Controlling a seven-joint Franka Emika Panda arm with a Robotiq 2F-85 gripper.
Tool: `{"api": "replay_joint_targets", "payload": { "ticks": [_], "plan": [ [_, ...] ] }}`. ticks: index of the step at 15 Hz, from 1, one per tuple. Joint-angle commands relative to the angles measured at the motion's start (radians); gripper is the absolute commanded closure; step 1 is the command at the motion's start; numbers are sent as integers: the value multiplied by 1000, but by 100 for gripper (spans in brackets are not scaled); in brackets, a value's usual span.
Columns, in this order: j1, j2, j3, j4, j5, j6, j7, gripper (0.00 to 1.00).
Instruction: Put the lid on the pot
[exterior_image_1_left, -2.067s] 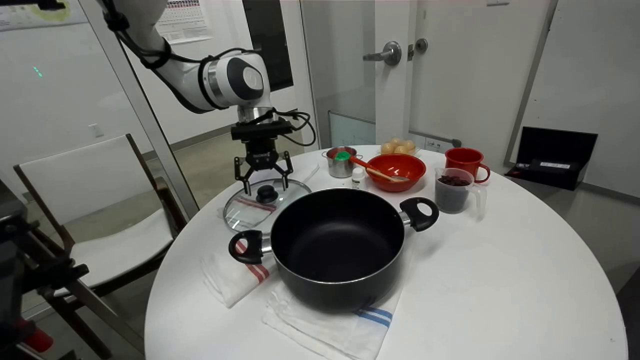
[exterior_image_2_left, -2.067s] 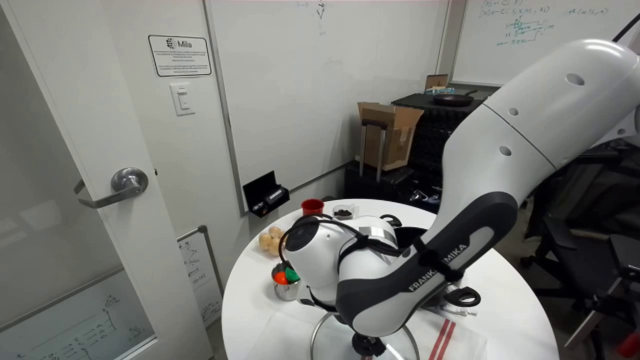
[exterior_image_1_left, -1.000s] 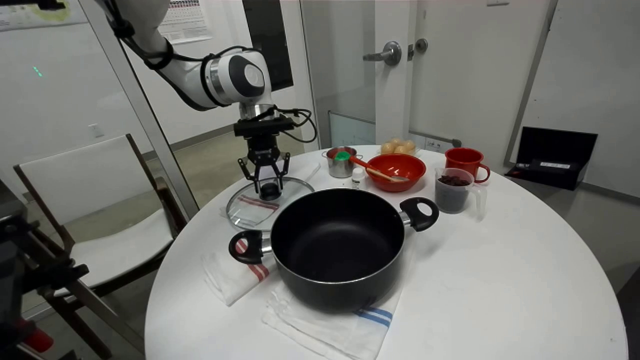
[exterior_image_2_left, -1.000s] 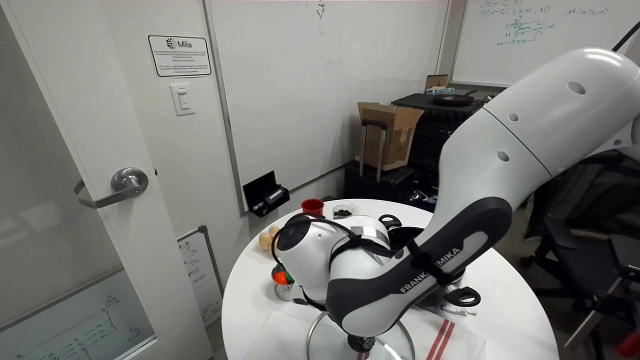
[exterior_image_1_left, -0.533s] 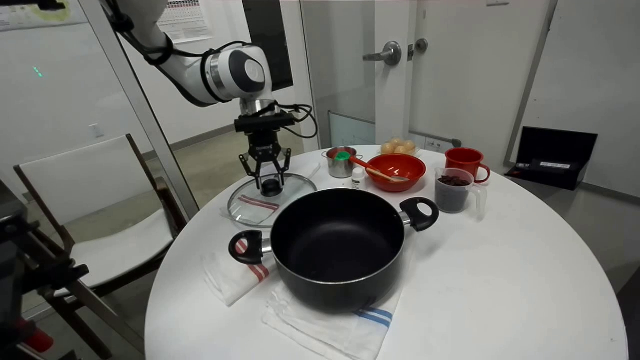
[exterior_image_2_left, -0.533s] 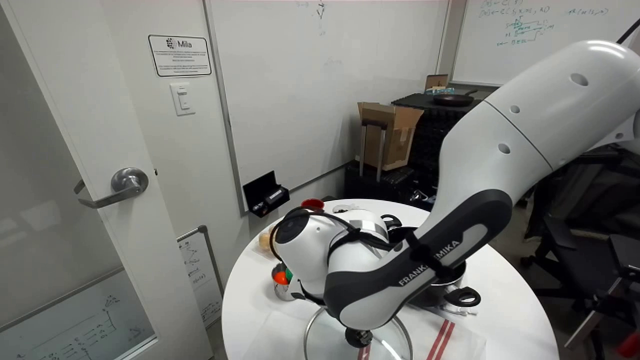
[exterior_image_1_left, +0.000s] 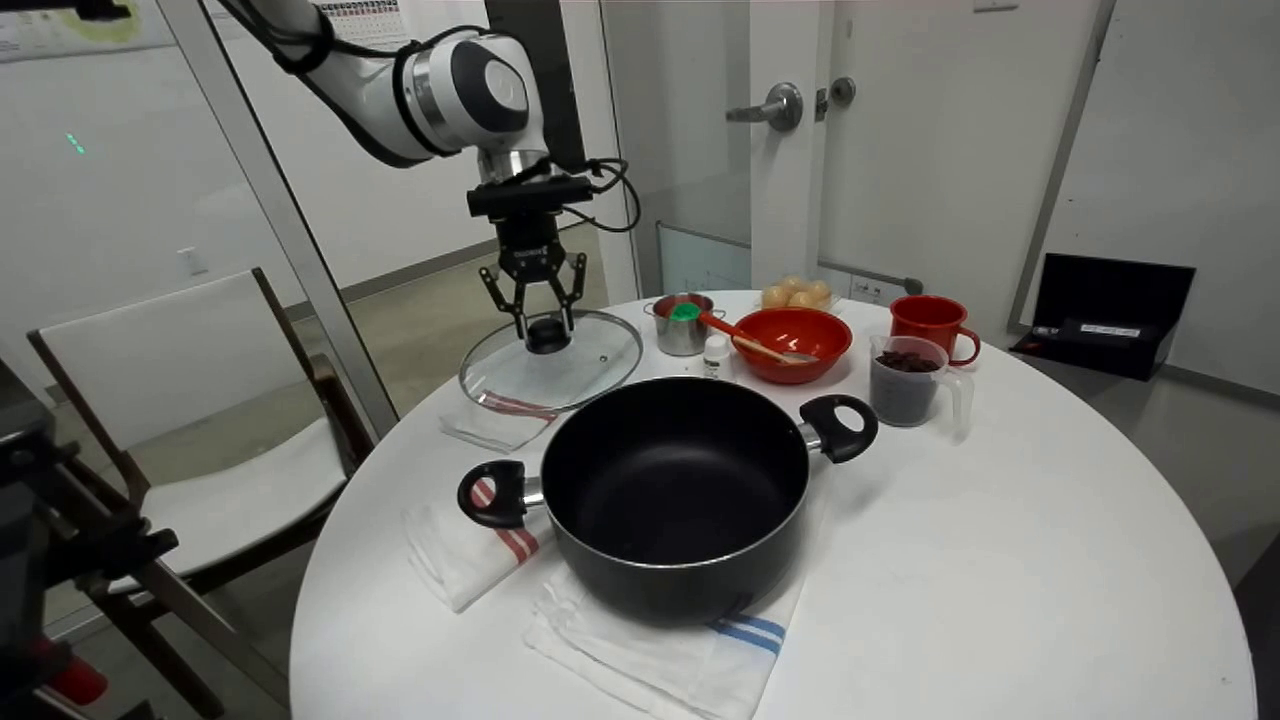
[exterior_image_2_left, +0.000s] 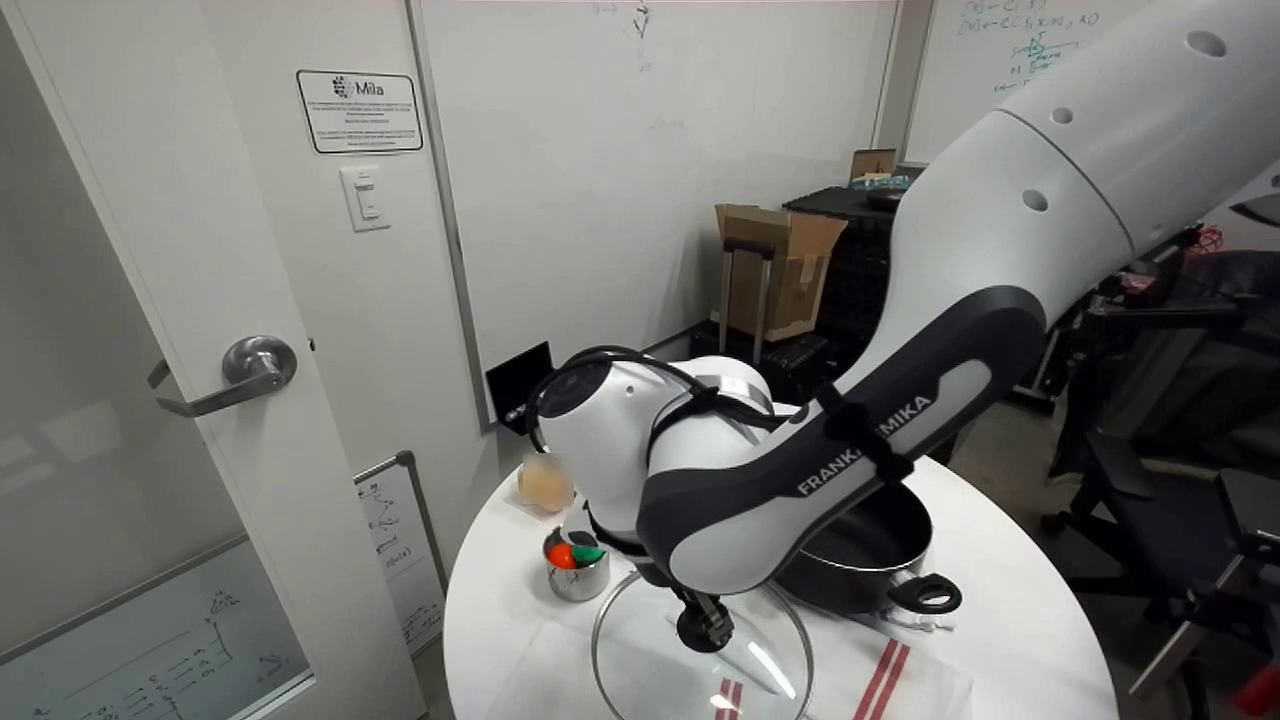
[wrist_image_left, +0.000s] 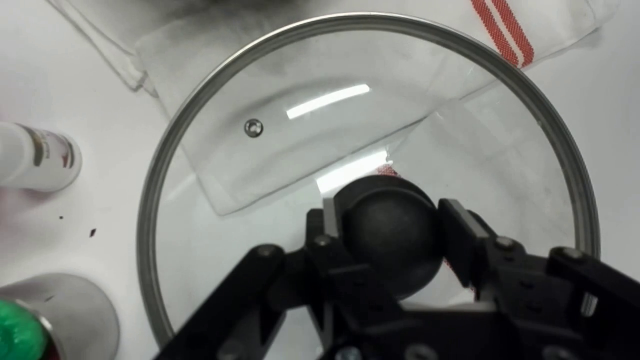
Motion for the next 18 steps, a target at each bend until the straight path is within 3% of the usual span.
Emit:
{"api": "replay_joint_targets", "payload": {
  "ticks": [1, 8, 18],
  "plan": [
    [-6, -137, -4, -137, -7, -17, 11, 74],
    [-44, -284, 0, -259, 7, -14, 57, 74],
    [-198, -354, -5, -310, 123, -35, 112, 74]
  ]
}}
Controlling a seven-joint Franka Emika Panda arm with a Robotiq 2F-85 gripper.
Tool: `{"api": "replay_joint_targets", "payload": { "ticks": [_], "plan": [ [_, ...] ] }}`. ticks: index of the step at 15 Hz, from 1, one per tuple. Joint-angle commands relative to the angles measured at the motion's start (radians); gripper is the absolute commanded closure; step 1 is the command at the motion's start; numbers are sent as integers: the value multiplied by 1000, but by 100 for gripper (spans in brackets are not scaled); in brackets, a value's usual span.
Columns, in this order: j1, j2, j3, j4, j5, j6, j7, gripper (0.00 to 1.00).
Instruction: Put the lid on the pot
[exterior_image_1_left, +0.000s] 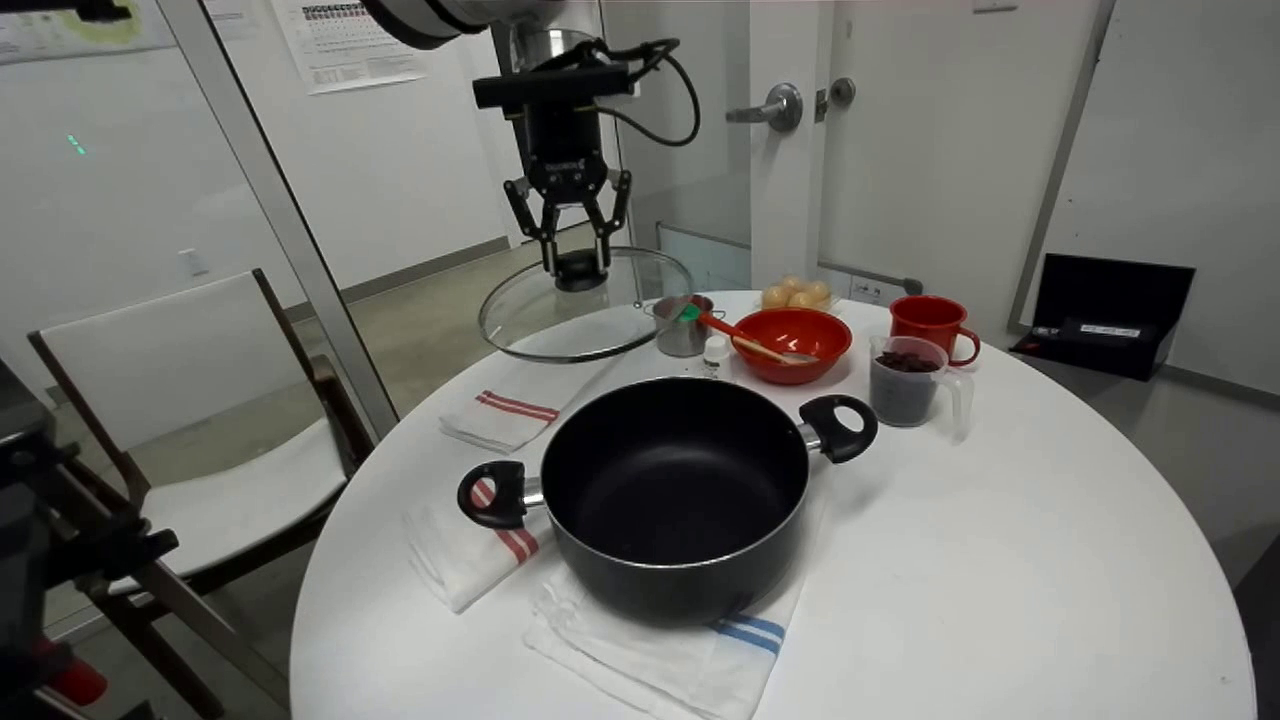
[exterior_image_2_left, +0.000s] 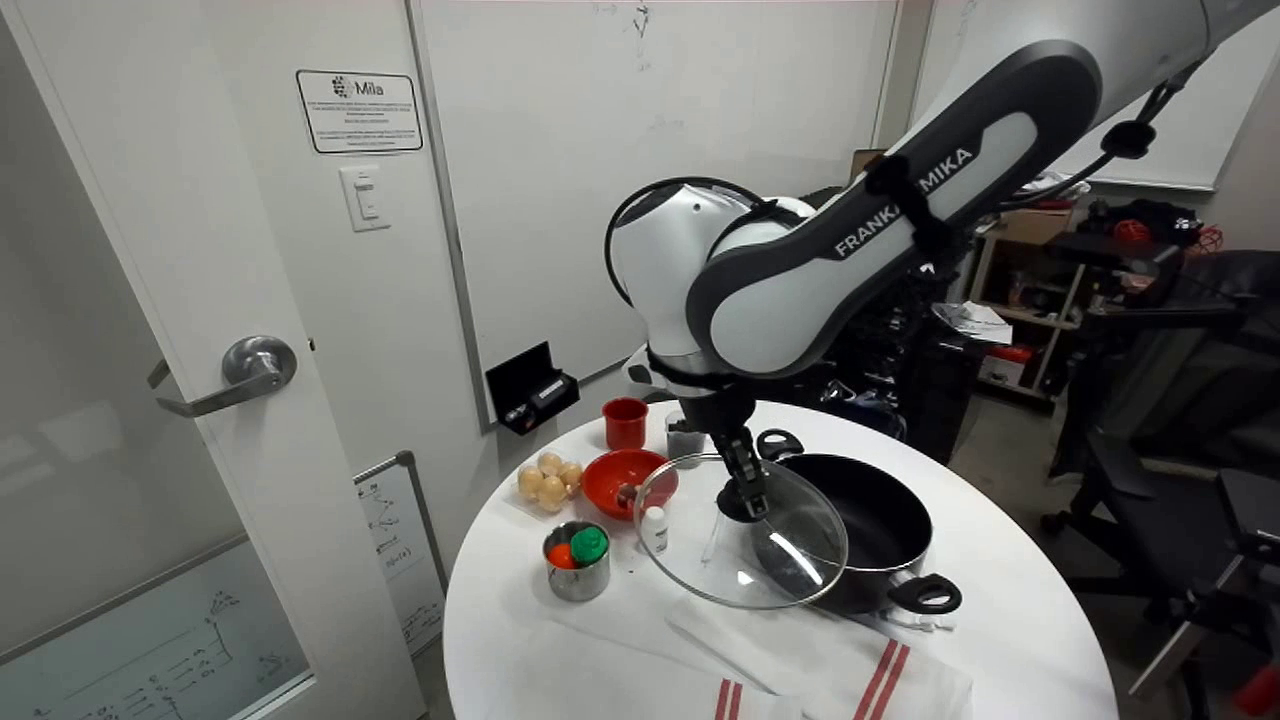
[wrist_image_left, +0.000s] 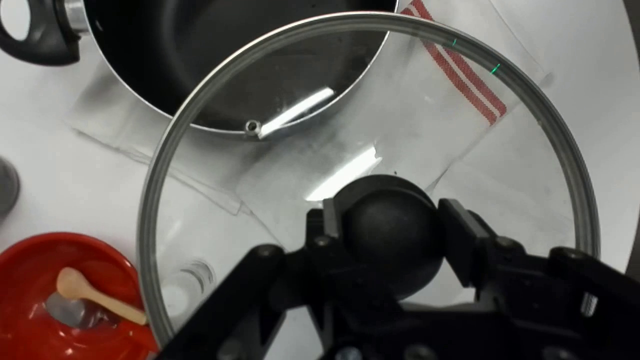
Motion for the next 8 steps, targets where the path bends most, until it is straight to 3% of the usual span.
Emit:
{"api": "replay_joint_targets", "payload": {
  "ticks": [1, 8],
  "plan": [
    [-57, -48, 2, -43, 62, -35, 30, 74],
    [-152, -42, -14, -43, 151, -53, 71, 74]
  ]
}}
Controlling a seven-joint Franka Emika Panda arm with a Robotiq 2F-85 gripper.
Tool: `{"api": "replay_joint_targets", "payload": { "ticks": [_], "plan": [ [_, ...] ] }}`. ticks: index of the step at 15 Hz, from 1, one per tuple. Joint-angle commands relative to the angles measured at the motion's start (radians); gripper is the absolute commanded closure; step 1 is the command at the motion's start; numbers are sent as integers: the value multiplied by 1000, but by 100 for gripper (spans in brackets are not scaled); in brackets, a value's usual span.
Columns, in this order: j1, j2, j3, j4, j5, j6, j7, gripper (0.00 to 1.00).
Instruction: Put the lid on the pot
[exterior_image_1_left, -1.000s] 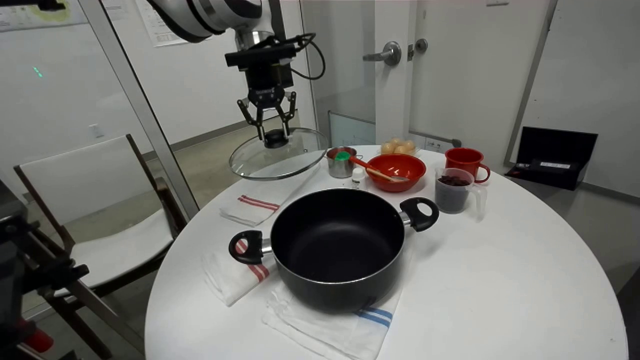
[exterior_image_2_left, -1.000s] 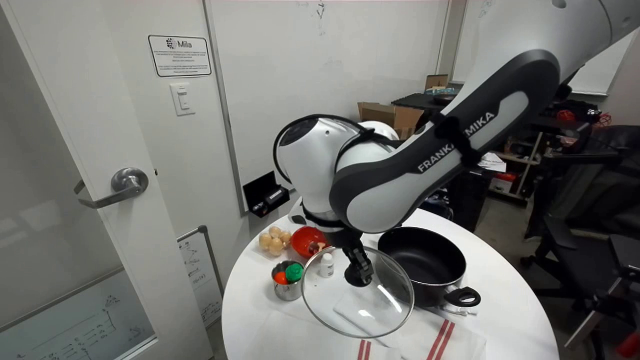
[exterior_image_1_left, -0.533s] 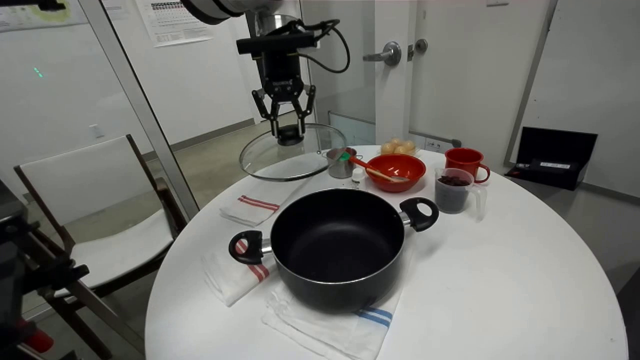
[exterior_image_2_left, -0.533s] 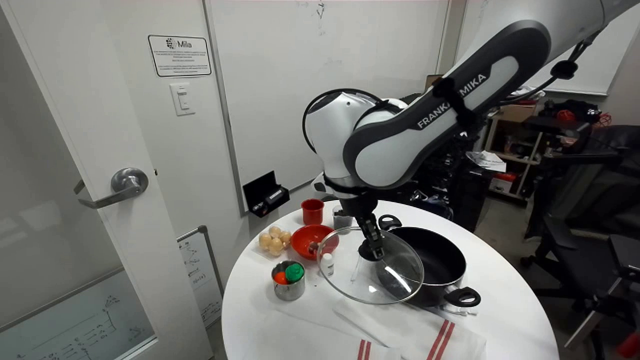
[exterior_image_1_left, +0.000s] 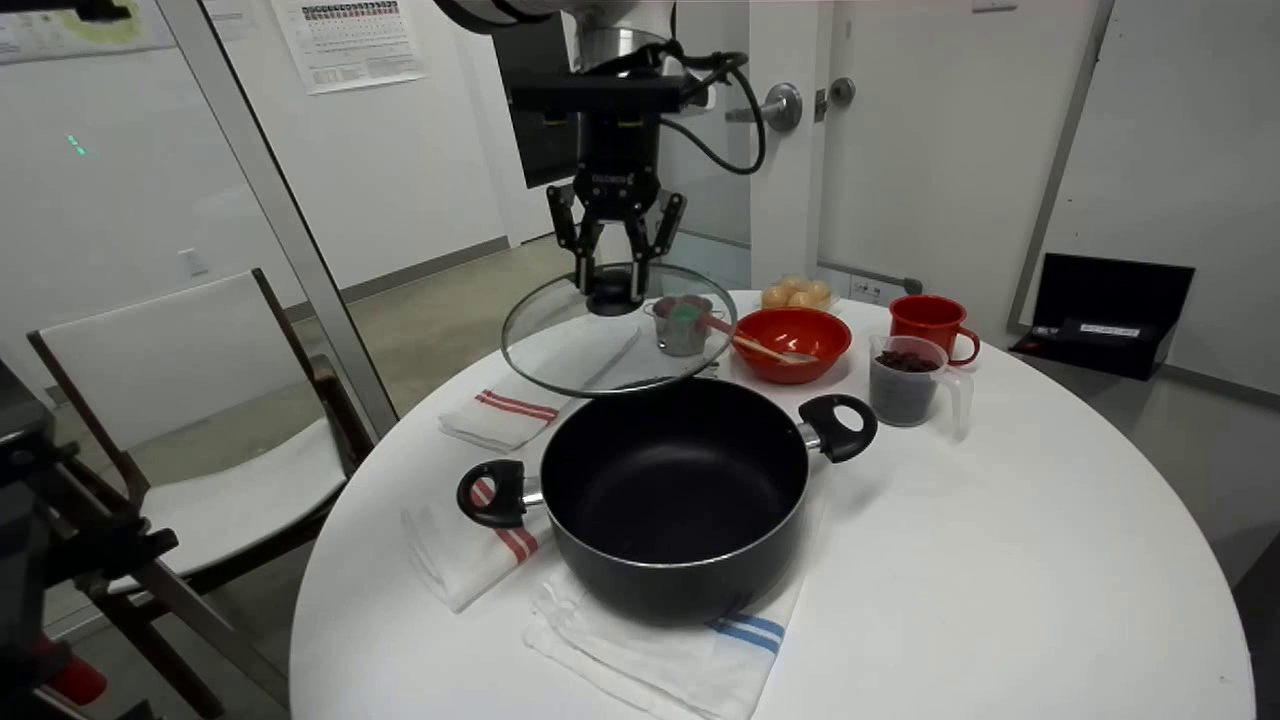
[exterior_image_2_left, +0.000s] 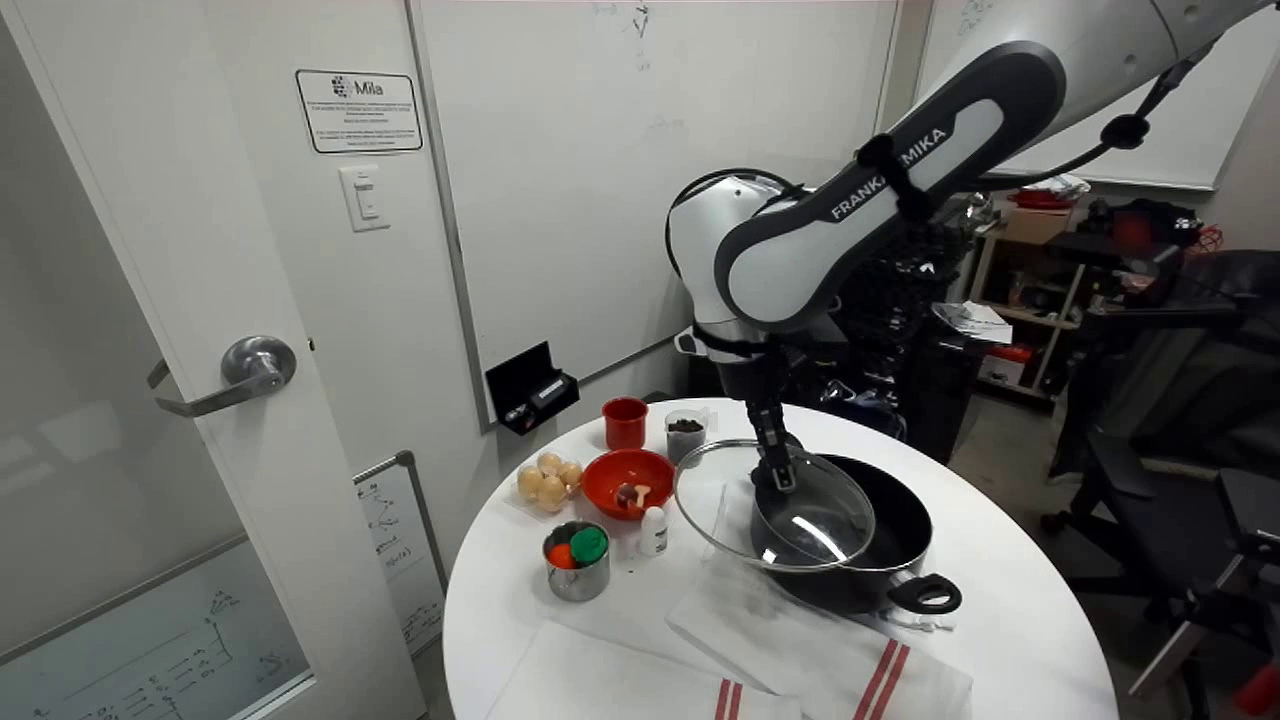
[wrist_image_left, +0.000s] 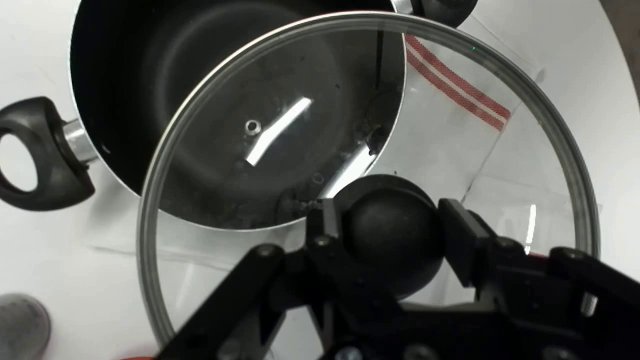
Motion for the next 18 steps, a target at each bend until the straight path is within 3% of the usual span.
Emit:
{"api": "replay_joint_targets", "payload": {
  "ticks": [1, 18],
  "plan": [
    [-34, -37, -9, -31, 48, -31, 34, 74],
    [-151, -17, -70, -87, 148, -41, 149, 74]
  ]
}}
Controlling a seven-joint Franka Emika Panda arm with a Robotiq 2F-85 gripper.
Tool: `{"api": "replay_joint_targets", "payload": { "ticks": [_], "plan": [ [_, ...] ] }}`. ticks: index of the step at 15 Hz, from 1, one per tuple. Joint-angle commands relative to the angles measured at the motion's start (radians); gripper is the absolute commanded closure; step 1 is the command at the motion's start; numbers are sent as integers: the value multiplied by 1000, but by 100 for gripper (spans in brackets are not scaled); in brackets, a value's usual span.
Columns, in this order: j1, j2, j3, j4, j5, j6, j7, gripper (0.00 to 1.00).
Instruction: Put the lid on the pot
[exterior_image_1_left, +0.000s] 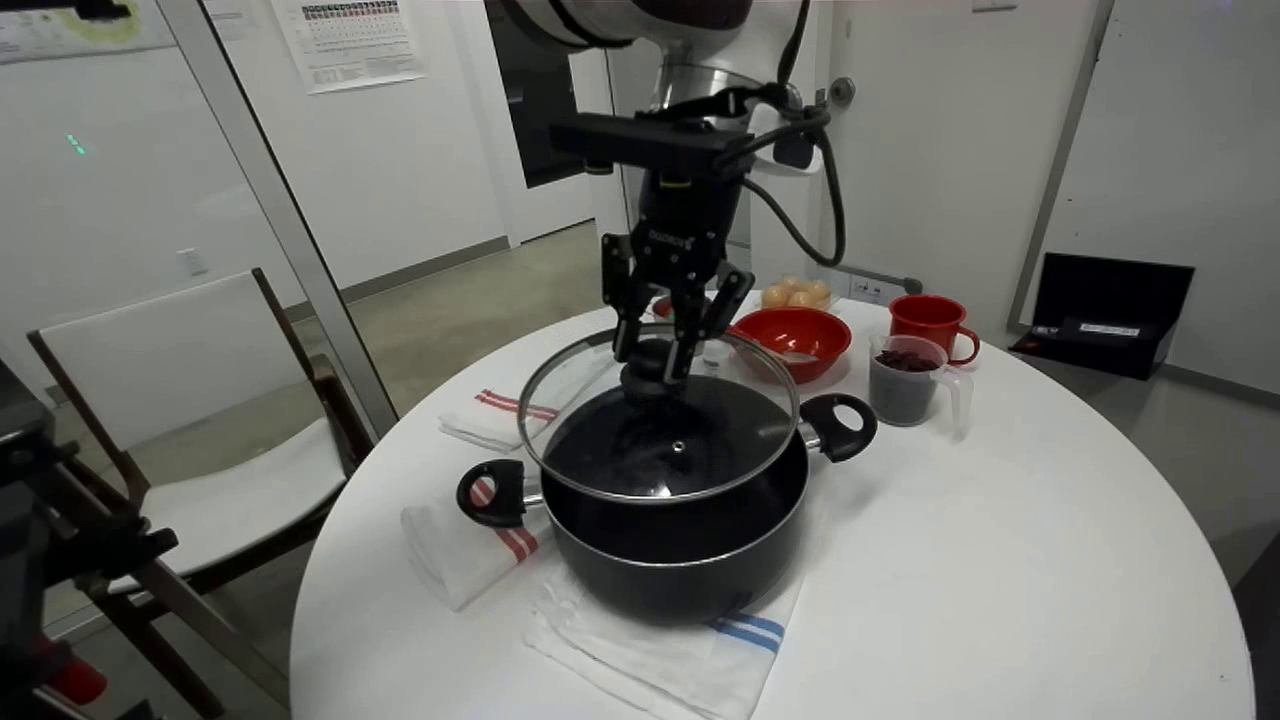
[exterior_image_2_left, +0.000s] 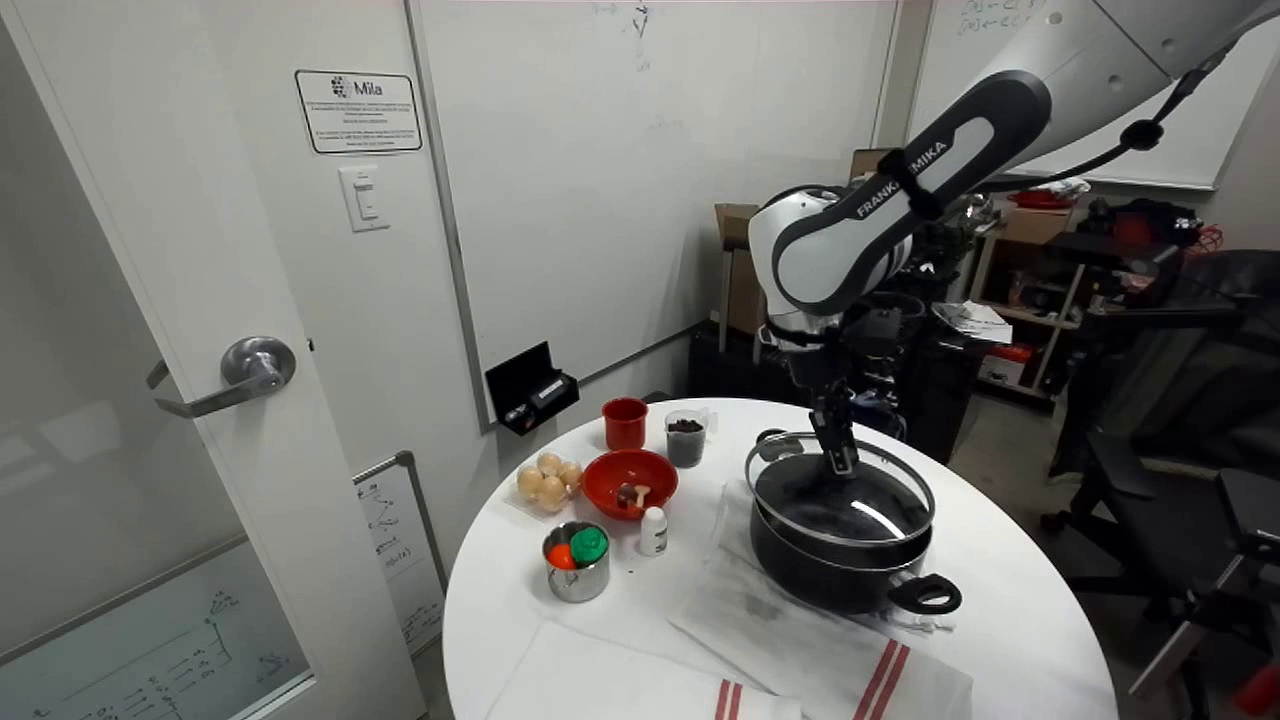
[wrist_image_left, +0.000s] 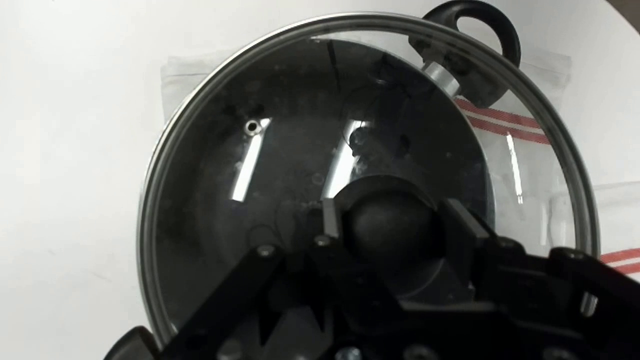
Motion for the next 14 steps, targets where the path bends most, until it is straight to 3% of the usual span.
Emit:
{"api": "replay_joint_targets", "payload": {
  "ticks": [1, 14],
  "plan": [
    [-12, -12, -9, -16, 38, -32, 26, 74],
    [-19, 31, -19, 15, 56, -46, 69, 74]
  ]
}}
